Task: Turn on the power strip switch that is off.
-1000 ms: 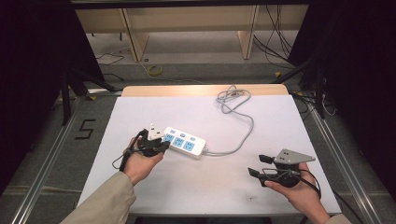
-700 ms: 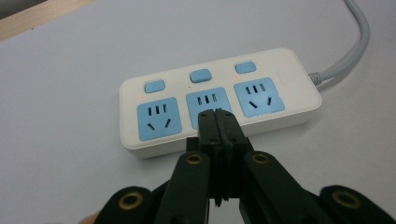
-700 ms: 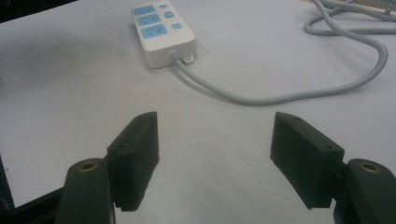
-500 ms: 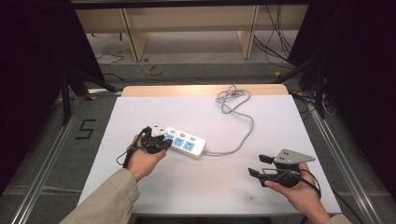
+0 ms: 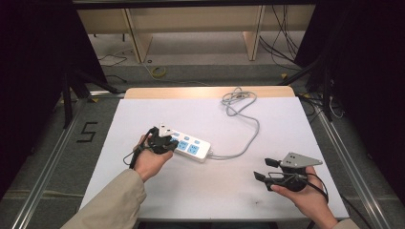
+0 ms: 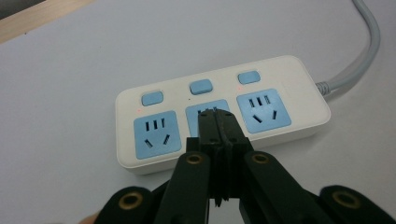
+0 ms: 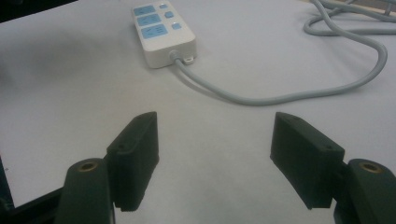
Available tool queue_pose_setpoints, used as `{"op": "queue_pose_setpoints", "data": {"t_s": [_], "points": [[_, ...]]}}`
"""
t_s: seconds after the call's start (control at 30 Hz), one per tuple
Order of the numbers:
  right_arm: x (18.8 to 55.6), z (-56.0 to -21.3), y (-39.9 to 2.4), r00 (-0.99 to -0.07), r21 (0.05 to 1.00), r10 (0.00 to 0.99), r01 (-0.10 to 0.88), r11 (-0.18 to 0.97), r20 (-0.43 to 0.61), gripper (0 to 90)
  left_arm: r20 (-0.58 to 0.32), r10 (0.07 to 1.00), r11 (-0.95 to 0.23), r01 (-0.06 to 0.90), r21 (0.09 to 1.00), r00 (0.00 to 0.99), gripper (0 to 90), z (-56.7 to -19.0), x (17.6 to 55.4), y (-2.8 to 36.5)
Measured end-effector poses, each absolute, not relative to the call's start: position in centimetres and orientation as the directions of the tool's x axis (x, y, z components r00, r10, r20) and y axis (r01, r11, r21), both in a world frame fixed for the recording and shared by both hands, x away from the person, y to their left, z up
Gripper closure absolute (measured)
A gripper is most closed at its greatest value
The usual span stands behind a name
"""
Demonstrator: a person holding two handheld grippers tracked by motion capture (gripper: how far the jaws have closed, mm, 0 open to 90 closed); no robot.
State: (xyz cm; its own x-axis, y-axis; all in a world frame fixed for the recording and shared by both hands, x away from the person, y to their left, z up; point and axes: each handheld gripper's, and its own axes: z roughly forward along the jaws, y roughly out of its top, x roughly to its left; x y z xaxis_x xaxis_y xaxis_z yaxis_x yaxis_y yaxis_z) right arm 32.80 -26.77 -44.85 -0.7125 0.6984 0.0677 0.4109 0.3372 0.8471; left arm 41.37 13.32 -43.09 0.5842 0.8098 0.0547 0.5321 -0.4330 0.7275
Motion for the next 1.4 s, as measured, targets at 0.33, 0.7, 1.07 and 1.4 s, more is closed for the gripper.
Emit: {"op": "queue_pose_setpoints", "data": {"t_s": [0.33,0.7,1.07,1.4], "points": [[32.8,-44.9,-26.8,-0.714,0.846,0.697,0.411,0.340,0.067,32.7,0.067,0.810,-0.444,0.536,0.718,0.582,90.0,-43.0,42.2,12.9],[32.8,-44.9,-26.8,-0.714,0.846,0.696,0.412,0.340,0.068,32.7,0.067,0.812,-0.447,0.544,0.710,0.580,90.0,-43.1,43.0,12.6],[32.8,-44.9,-26.8,-0.714,0.845,0.696,0.412,0.340,0.068,32.7,0.073,0.808,-0.461,0.549,0.697,0.585,90.0,-43.0,43.9,12.0],[32.8,-44.9,-26.8,-0.715,0.846,0.696,0.412,0.340,0.069,32.7,0.062,0.806,-0.461,0.560,0.688,0.588,89.9,-43.0,44.7,11.2]]}}
